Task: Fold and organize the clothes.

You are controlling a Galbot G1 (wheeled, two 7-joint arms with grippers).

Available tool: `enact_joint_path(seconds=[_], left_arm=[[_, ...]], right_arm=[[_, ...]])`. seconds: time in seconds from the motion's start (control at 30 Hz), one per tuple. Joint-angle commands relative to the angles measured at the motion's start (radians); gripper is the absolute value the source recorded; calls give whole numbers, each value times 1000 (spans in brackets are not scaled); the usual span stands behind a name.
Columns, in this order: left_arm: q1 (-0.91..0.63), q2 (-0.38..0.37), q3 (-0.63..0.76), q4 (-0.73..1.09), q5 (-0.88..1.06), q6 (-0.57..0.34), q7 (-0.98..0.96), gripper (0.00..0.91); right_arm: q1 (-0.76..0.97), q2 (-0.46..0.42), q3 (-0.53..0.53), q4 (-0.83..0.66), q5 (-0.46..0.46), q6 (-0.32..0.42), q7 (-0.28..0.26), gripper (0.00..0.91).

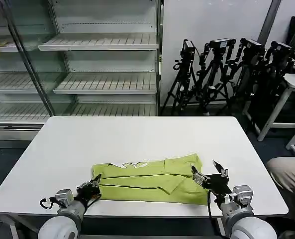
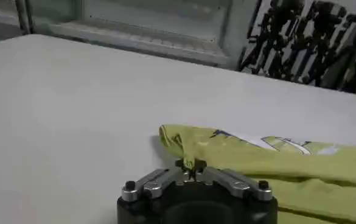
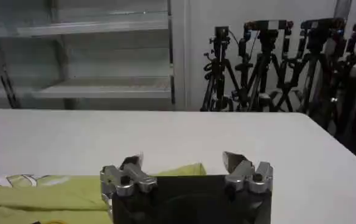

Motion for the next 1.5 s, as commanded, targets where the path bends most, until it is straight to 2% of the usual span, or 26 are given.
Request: enact_joint_path(seconds=[0.03,0.27,0.4,0.47,0.63,0.83,1.0,1.5], left_arm=[[-5,115,-86,-15,28,0,37,20],[40,335,-367,51,5,-3,128,20],[44,407,-451,120,96,-19,203,20],[32,417,-448,117,97,-20,205,20],[12,373,-316,-3,80,-4,182,20],[-11,285,-78,-177,147,0,159,20],[-19,253,55,-234,160,1,153,20],[-140,180,290,-141,187,1,130,20]], right_arm=[[-19,4,26,13,1,0,-2,907],[1,25,15,-14,0,-3,-2,907],[14,32,8,-21,-2,-3,-2,907],[11,32,14,-20,-2,-2,-2,907],[3,32,27,-27,-8,1,-3,907],[-29,35,44,-25,-31,6,-2,907],[-45,36,61,-20,-39,6,-2,907],[-53,46,90,-17,-59,5,0,907]])
